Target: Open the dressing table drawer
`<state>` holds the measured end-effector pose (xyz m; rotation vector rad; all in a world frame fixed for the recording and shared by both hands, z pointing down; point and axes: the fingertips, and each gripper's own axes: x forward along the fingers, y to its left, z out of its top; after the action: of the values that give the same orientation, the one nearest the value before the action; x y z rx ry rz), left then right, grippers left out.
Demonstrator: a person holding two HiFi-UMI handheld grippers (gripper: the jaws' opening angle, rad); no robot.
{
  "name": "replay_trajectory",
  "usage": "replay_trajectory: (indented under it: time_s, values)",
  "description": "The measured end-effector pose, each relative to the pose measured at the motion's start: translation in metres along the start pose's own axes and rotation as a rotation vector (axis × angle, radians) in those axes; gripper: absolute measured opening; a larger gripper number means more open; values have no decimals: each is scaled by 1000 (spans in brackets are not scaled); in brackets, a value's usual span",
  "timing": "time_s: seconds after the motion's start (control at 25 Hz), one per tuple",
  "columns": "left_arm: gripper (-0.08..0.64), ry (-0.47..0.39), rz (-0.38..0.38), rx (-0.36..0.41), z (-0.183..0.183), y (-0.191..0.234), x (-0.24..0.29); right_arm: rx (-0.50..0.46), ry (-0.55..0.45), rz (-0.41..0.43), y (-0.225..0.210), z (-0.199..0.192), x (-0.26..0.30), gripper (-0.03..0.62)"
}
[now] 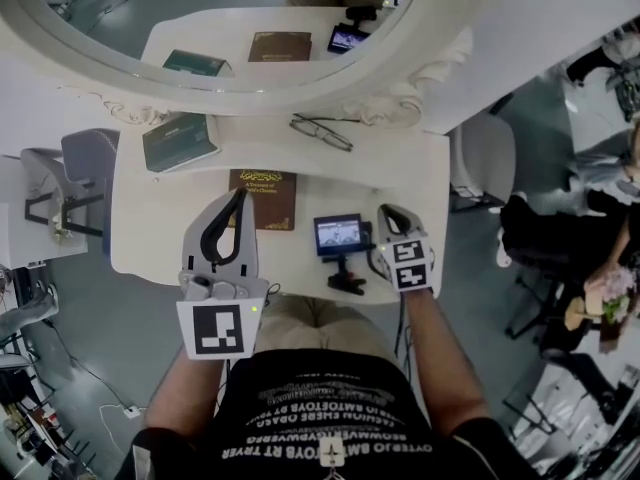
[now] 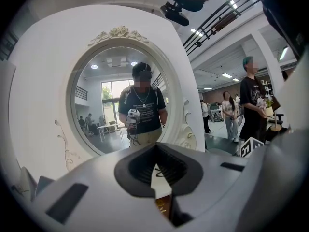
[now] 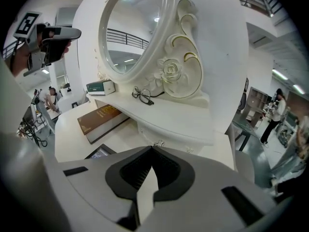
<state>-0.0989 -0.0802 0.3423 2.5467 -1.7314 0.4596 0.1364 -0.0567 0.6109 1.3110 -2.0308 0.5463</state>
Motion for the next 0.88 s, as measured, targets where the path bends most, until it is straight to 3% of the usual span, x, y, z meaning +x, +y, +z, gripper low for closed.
replay_trajectory:
  time_s: [0.4,0.52,0.88]
  values:
    - [2,2,-7,-2,-2,1,7,47,38,8,-5,-11,18,-3]
    - [2,3,-8,-4,0,2,9,76,50,25,-8,-20,29,77]
    - [2,3,-9,-6,0,5,11,144,85,20,-15,-22,42,100]
